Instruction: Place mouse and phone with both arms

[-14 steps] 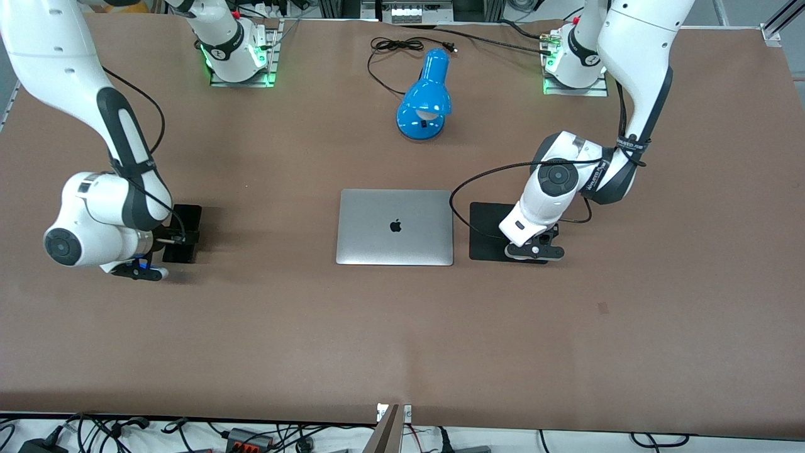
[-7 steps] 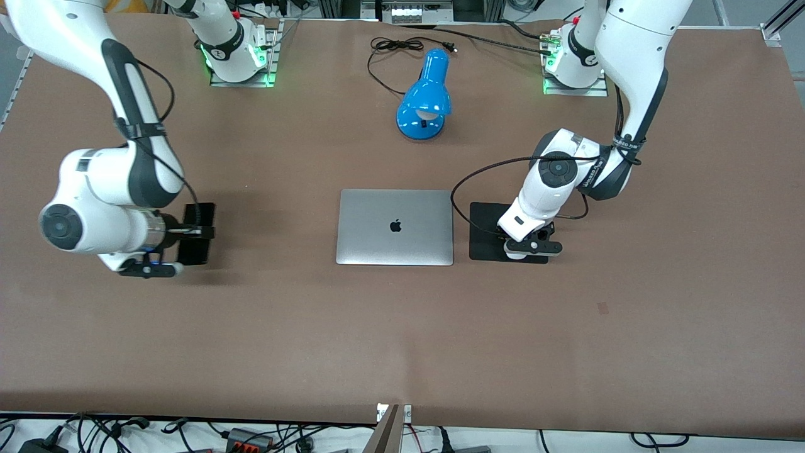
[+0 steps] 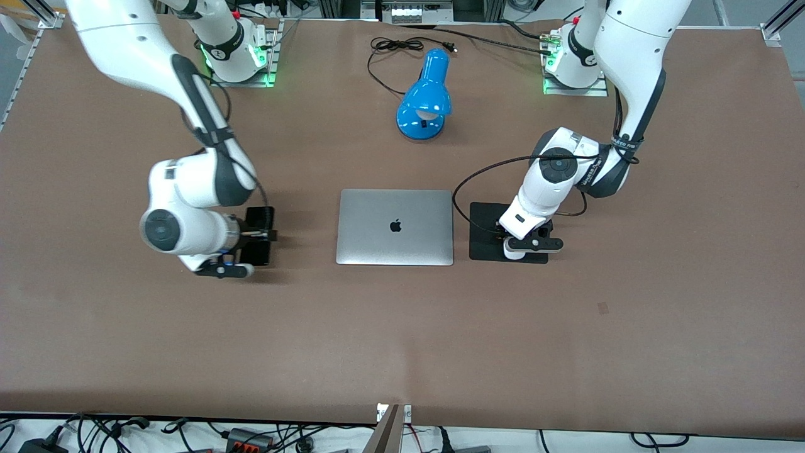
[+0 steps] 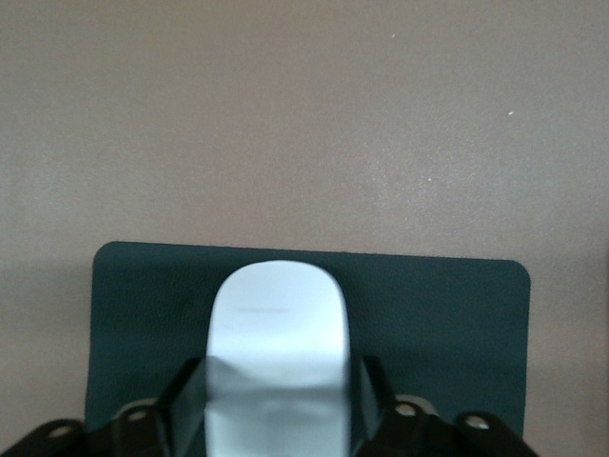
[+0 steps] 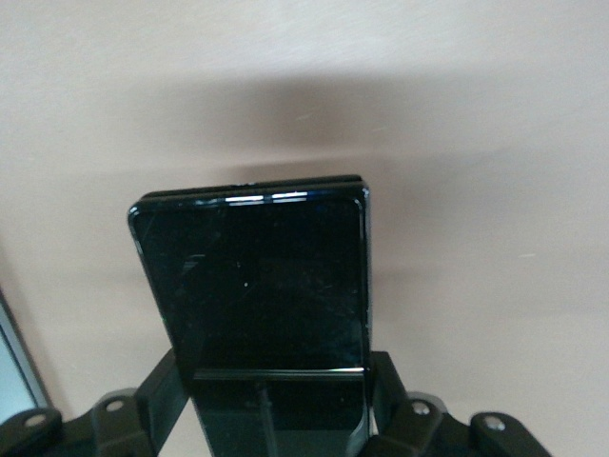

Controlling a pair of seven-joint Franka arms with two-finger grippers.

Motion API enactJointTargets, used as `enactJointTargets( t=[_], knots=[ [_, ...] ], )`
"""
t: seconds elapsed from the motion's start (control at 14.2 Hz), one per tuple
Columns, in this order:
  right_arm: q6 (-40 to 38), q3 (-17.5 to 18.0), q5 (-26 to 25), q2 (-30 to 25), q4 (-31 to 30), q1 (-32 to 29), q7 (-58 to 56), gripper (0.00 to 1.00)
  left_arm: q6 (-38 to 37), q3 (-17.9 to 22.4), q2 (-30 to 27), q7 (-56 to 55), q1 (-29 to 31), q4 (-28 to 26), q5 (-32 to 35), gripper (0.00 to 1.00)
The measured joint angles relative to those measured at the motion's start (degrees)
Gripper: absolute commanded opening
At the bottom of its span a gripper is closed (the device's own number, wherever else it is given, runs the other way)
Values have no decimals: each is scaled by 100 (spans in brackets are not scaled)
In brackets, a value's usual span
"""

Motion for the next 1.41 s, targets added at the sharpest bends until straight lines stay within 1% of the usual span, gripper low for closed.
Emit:
enactJointTargets(
  t=[0.28,0.35,0.42,0.64,0.85,0.99,1.06,1.13,1.2,1.27,1.34,1.41],
  knots=[
    [238,3,0,139,0,486,400,9,-70,47,-116,33,34,51,8,100],
    [255,3,0,175,0,539,419,9,-311,83,-190,186,49,143,9,100],
    [265,2,0,213,0,589,421,9,-729,108,-270,393,101,315,10,100],
    [343,2,0,314,0,730,476,9,-2199,126,-469,1233,414,1140,14,100],
    [480,2,0,390,1,840,531,9,-3168,124,-519,1994,782,2044,14,100],
    [522,2,0,435,6,891,628,9,-4084,115,-530,2447,953,2703,-6,100],
    [529,2,0,456,14,900,664,10,-4627,109,-537,2549,1015,3054,-121,100],
    [541,1,0,473,17,901,678,10,-5199,105,-550,2612,1081,3434,-370,100],
    [552,-2,0,489,20,901,683,16,-5846,104,-564,2668,1174,3866,-629,100],
    [557,-4,0,506,24,901,683,71,-6464,105,-582,2700,1274,4272,-787,100],
    [562,-4,0,524,30,901,686,100,-7024,103,-607,2734,1361,4642,-863,100],
    [564,-5,0,536,35,901,689,100,-7469,104,-633,2761,1427,4977,-886,100]
  ],
)
